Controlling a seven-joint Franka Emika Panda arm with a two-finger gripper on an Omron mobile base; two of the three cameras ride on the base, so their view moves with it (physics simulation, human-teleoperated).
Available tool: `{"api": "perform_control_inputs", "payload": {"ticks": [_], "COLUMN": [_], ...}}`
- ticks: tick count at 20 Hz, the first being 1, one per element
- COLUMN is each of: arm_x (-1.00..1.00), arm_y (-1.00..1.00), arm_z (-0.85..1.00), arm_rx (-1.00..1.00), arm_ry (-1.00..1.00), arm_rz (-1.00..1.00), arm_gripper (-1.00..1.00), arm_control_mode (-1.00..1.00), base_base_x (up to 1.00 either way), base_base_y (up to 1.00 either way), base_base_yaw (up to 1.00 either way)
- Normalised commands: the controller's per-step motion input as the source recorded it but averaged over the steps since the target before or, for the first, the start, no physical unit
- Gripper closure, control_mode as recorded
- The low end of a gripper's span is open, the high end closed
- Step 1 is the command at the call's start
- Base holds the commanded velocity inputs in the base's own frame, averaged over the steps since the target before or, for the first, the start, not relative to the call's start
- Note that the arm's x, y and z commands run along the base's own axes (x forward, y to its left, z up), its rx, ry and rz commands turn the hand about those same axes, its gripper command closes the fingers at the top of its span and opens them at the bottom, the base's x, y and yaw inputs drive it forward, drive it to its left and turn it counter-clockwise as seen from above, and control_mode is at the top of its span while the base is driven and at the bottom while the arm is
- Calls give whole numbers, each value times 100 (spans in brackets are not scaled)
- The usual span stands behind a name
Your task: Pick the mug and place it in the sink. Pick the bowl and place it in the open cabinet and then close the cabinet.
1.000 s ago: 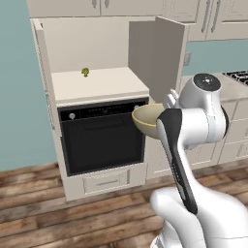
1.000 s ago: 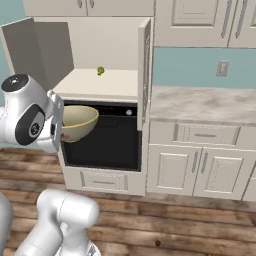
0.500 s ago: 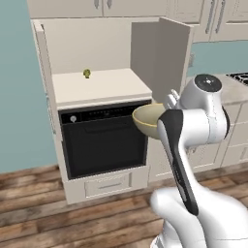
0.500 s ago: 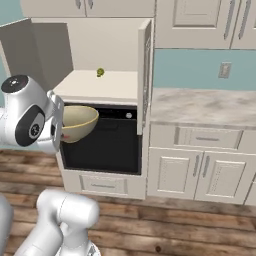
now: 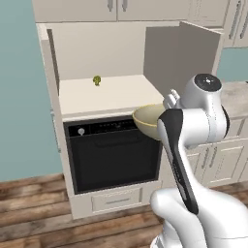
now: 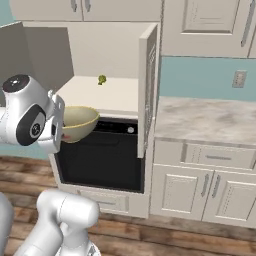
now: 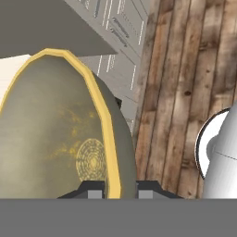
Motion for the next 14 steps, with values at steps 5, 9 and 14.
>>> {"api": "perform_control_inputs", "payload": {"ticks": [5,9,14], "arm_x": [0,0,0], "arm_y": [0,0,0], "arm_z": [0,0,0], "arm_rx": [0,0,0], "arm_ry": [0,0,0], "arm_rz": [0,0,0], "arm_gripper": [100,100,100], "arm_control_mode": [100,100,100], "base_base_x": [48,45,23], "base_base_y": [-1,-14,-39], "base_base_yaw": [14,14,8]}}
